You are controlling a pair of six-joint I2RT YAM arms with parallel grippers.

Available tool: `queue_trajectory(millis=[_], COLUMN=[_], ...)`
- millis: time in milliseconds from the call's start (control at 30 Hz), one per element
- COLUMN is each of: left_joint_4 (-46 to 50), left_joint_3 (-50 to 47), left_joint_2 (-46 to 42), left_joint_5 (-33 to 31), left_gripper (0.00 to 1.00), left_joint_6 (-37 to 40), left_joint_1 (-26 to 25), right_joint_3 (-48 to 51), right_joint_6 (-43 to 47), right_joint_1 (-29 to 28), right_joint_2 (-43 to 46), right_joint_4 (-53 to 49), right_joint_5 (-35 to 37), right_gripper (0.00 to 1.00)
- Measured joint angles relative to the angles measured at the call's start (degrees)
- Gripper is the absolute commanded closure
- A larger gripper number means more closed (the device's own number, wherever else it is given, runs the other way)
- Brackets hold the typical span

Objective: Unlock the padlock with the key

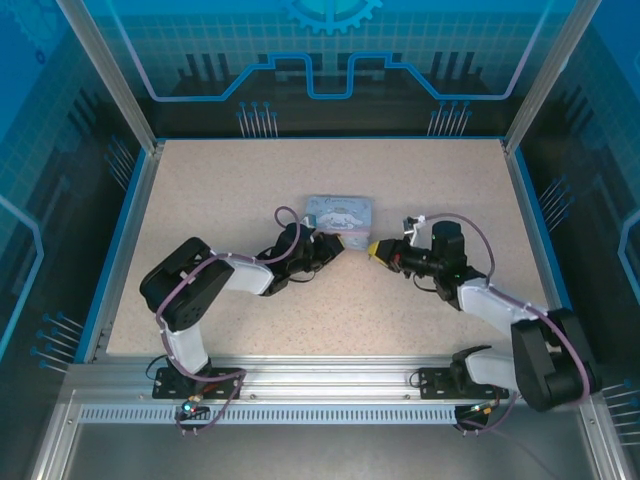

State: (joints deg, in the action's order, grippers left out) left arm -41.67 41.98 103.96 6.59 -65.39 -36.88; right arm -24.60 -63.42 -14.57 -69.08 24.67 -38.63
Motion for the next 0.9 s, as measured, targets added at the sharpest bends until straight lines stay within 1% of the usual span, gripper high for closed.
queue_trajectory(millis=[100,233,333,600,767,900], left_joint_4=[-1.3,-4.7,-6.8,-10.2,-11.5,-11.3], left_joint_3=[0.0,0.0,0.0,0.0,-0.8,-3.1], left_joint_2=[0.1,0.8,1.5,1.7,1.6,1.1], left_joint_5=[0.2,0.4,0.4,-0.5,-1.6,-3.4], left_gripper=[1.00,1.00,1.00,1.00,1.00,1.00], left_joint_6=[-2.1,-5.1,-6.8,-9.8,-11.3,-12.0], left_joint_1=[0.0,0.0,0.0,0.0,0.0,0.0], right_joint_3=[3.3,7.3,9.0,9.1,9.1,9.1], right_joint_6=[-0.2,-2.7,-5.5,-12.3,-15.5,-16.6], right_joint_1=[0.0,0.0,0.0,-0.4,-2.7,-5.8], right_joint_2=[3.8,3.7,1.4,-6.8,-13.2,-16.0], right_joint_4=[2.0,5.7,9.1,20.2,28.4,33.3], right_joint_5=[-0.9,-0.8,-0.6,2.2,5.2,8.6], right_gripper=[1.00,1.00,1.00,1.00,1.00,1.00])
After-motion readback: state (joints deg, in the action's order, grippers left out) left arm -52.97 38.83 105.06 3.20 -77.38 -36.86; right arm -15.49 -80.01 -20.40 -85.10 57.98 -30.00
